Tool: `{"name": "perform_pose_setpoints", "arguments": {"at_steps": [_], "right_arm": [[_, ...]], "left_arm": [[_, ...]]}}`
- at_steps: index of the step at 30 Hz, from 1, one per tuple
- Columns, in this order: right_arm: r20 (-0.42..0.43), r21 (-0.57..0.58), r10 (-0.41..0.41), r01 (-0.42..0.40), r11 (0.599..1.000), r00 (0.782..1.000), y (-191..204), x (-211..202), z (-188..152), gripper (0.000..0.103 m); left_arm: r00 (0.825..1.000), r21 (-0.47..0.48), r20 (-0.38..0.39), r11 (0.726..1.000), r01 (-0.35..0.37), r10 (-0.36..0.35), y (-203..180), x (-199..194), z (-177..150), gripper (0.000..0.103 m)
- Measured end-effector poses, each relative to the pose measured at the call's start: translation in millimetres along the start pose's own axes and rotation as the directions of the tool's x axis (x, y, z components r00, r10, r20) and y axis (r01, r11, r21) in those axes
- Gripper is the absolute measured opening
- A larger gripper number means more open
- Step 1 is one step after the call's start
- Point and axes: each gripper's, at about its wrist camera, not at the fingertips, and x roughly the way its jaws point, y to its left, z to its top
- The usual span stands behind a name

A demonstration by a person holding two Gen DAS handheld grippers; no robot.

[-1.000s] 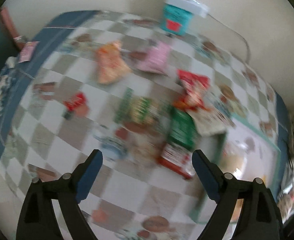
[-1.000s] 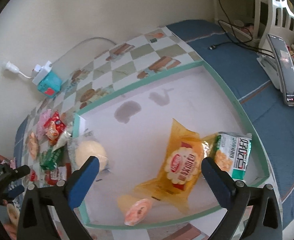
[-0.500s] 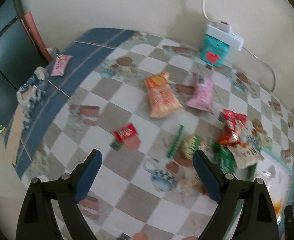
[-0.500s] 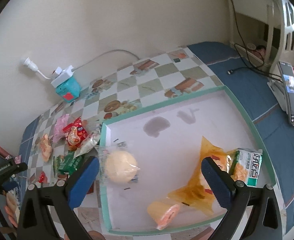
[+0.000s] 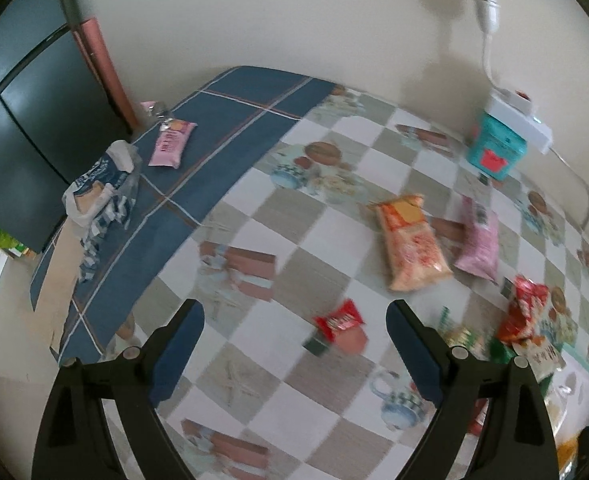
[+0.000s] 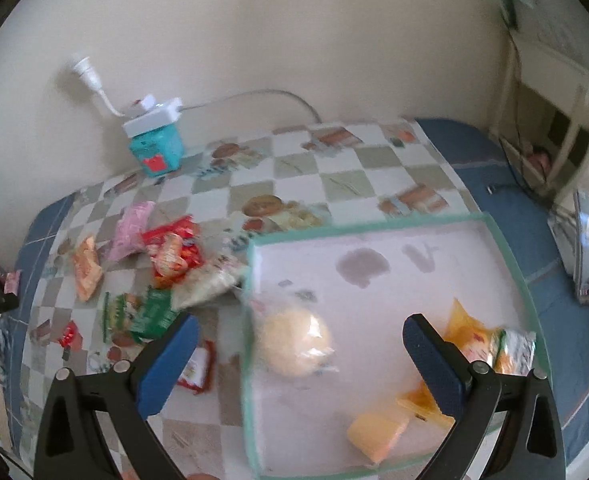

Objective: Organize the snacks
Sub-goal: 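Withdraw both tools from the tray back toward the snack pile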

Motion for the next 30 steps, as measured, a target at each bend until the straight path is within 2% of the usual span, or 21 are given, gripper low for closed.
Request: {"name": "perform_pose_setpoints", "arguments": {"at_steps": [4,8,14,18,23,30], "right_arm": [[0.014,-0.034,0.02,-0.019,0.999,1.0,31.1,-0.1,16.9,0.103],[-0.011,-0.04,0.071,-0.072,0.997,0.997,63.0,7.1,28.2,0.103],[-0.104,-0.068,0.053,-0.06,0.996,0.993,100.3,27.6,31.5,0.103],[-0.17,-0.085,0.05,-0.065,0.994,0.984,111.4,45.1,28.3,0.103],[-0.267,-0.072,0.03,-0.051,0.996,0.963,114.0,76.5,16.8,0.103],[-0.319,-0.093,0.007,-0.039,0.995,0.948,116.7,100.4,3.7,0.103]], "left_arm": [[1.0,-0.037,-0.01,0.999,-0.01,0.009,21.8,12.9,8.4,0.093],[1.0,-0.067,-0.028,0.998,-0.014,0.012,42.1,29.0,16.2,0.093],[0.998,-0.127,-0.065,0.992,-0.013,0.005,71.7,49.6,25.0,0.093],[0.996,-0.153,-0.091,0.988,0.004,-0.018,81.0,61.1,28.8,0.093],[0.985,-0.066,-0.155,0.996,0.061,-0.071,54.7,79.1,25.8,0.093],[0.972,0.13,-0.219,0.984,0.122,-0.091,-6.5,96.5,12.1,0.093]]}}
